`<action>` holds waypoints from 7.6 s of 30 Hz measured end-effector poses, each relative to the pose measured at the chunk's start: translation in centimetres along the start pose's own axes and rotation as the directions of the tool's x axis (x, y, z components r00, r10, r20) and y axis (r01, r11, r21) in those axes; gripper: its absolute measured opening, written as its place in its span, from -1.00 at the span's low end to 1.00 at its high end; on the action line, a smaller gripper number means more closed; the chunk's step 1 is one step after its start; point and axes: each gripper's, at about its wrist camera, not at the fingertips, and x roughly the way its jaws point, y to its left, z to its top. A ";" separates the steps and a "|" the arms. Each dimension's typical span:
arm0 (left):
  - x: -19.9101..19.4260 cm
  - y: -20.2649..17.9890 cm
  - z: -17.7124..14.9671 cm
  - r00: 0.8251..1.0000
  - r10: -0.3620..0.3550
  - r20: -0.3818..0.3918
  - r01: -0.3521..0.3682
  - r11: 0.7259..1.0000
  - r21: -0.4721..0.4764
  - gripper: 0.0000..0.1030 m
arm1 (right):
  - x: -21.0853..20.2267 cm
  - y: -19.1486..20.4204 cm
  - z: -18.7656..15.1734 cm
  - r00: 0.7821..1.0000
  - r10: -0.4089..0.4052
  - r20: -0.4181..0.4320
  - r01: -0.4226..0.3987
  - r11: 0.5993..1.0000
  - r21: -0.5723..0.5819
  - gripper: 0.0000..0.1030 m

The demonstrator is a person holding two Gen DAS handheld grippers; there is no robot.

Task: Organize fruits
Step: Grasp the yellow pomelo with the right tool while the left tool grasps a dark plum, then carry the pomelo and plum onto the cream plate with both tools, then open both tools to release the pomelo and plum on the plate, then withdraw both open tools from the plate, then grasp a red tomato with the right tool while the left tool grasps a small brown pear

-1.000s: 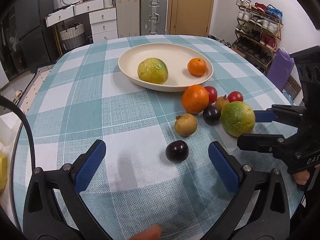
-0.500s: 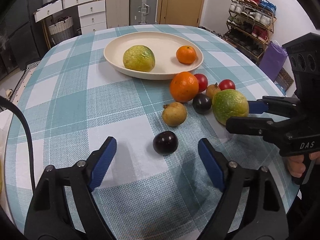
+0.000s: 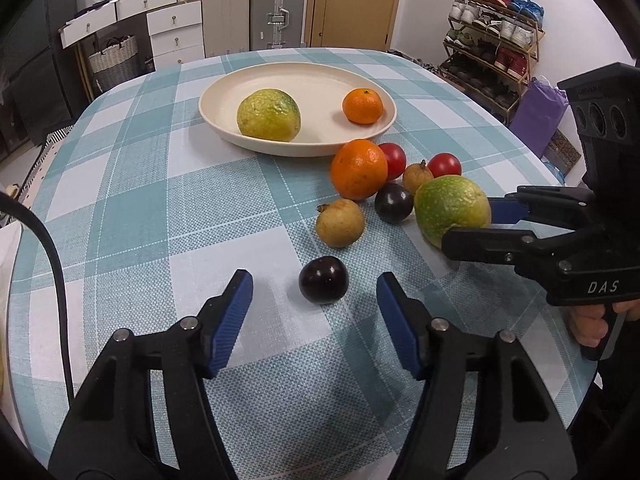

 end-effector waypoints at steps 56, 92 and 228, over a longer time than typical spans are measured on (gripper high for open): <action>-3.0 0.7 3.6 0.981 -0.005 0.193 0.010 1.000 -0.027 -0.58 | -4.4 -1.2 2.9 0.987 -0.042 0.155 0.047 0.998 -0.028 -0.08; 3.4 2.1 9.6 0.990 -0.047 0.136 0.046 0.999 0.014 -0.58 | 2.1 -3.0 9.2 0.999 -0.026 0.045 0.026 1.000 0.019 -0.08; 0.8 1.2 3.8 0.985 0.116 0.126 -0.105 0.990 -0.092 0.98 | 1.6 -3.4 2.9 0.961 -0.274 -0.046 0.263 0.951 -0.160 0.34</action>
